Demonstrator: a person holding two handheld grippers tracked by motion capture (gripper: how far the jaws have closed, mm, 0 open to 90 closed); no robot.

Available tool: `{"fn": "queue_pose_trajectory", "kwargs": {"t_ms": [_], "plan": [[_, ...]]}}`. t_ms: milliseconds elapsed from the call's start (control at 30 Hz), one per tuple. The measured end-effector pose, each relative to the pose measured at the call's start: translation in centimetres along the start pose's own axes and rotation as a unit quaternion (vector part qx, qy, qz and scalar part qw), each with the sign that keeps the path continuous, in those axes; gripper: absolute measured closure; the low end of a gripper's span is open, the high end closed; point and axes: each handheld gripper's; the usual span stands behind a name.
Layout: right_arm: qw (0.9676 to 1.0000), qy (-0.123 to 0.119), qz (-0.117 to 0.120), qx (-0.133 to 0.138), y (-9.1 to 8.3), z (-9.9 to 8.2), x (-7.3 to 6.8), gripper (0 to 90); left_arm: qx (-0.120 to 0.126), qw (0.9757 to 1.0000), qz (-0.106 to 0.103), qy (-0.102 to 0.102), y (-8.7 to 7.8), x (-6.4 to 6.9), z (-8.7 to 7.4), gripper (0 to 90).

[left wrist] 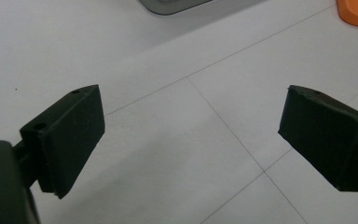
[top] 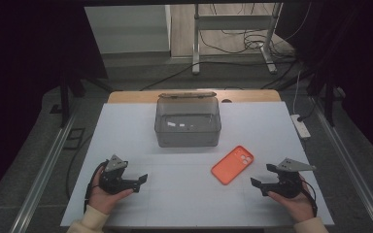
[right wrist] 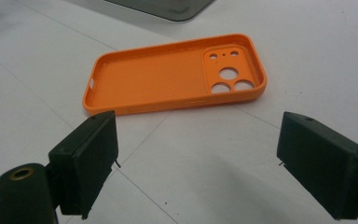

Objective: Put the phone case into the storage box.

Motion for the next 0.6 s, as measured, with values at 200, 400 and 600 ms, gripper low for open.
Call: {"fn": "queue_pose_trajectory", "kwargs": {"t_ms": [200, 400, 600], "plan": [[1.0, 0.008, 0.003, -0.001, 0.14, 0.01, 0.55, 12.7, 0.003, 1.0, 0.002, -0.002, 0.09, -0.07, 0.21, 7.2], [0.9999, 0.012, 0.003, -0.003, 0.33, 0.18, 0.72, 13.2, 0.001, 1.0, 0.0, -0.003, -0.05, 0.18, 0.0, 7.1], [1.0, 0.002, 0.007, 0.0, 0.58, 0.62, 0.07, 13.3, 0.007, 1.0, -0.001, -0.001, -0.44, 0.41, -0.01, 7.1]]}}
Point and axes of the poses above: each handheld gripper's, and its own axes: y roughly forward along the jaws, z roughly out of its top, x roughly to its right, and after that the axes turned 12 degrees about y, right-handed
